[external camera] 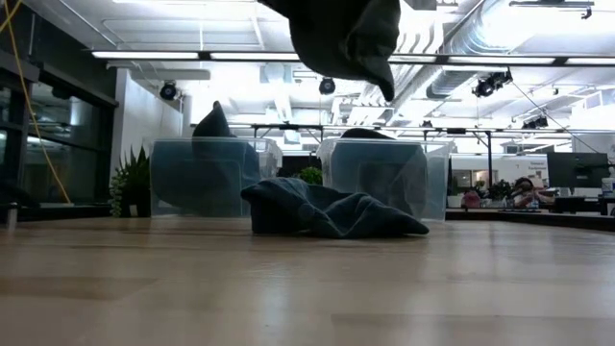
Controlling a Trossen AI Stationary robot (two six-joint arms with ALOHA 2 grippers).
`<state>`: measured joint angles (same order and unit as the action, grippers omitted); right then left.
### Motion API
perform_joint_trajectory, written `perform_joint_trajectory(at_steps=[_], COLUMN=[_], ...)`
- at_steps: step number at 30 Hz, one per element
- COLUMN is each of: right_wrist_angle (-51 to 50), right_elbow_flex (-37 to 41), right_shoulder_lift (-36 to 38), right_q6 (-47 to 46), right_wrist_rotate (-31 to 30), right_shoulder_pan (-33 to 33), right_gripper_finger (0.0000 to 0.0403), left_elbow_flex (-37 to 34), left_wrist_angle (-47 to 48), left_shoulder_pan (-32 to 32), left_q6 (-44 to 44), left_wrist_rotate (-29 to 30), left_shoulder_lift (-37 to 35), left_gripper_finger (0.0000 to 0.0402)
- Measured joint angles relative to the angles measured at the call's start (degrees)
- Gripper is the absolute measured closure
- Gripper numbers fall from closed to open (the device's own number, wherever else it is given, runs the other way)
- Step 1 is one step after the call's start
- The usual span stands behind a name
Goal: Pick & Place hat
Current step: Put the right gray cap into the right transparent bin
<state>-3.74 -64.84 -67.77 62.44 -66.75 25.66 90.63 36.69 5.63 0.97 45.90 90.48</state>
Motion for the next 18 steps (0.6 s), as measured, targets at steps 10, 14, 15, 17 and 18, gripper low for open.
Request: perform_joint_trajectory(at_steps=[10, 14, 15, 17, 18], right_wrist_angle=[4.7, 4.9, 4.8, 4.8, 4.8], right_elbow_flex=[0.0, 0.0, 0.0, 0.0, 0.0], right_shoulder_lift=[-3.5, -4.7, -4.9, -5.3, -5.5], right_q6=[0.7, -0.5, -0.8, -1.8, -2.2], right_wrist_rotate=[9.6, 13.1, 14.0, 16.2, 17.0], right_shoulder_pan=[-6.7, -9.3, -10.0, -11.4, -12.0], right_gripper_finger=[0.0212, 0.0212, 0.0212, 0.0212, 0.0212], left_elbow_flex=[1.6, 1.6, 1.6, 1.6, 1.6], left_wrist_angle=[1.4, 2.1, 2.8, 2.9, 2.8], left_shoulder_pan=[0.0, 0.0, 0.0, 0.0, 0.0], left_q6=[-3.7, -3.8, -3.8, -3.8, -3.8], left_wrist_rotate=[0.7, 0.3, 0.0, -0.1, -0.1], left_shoulder_lift=[0.0, 0.9, 1.0, 1.0, 1.0], left_gripper_finger=[0.0394, 0.0394, 0.0394, 0.0394, 0.0394])
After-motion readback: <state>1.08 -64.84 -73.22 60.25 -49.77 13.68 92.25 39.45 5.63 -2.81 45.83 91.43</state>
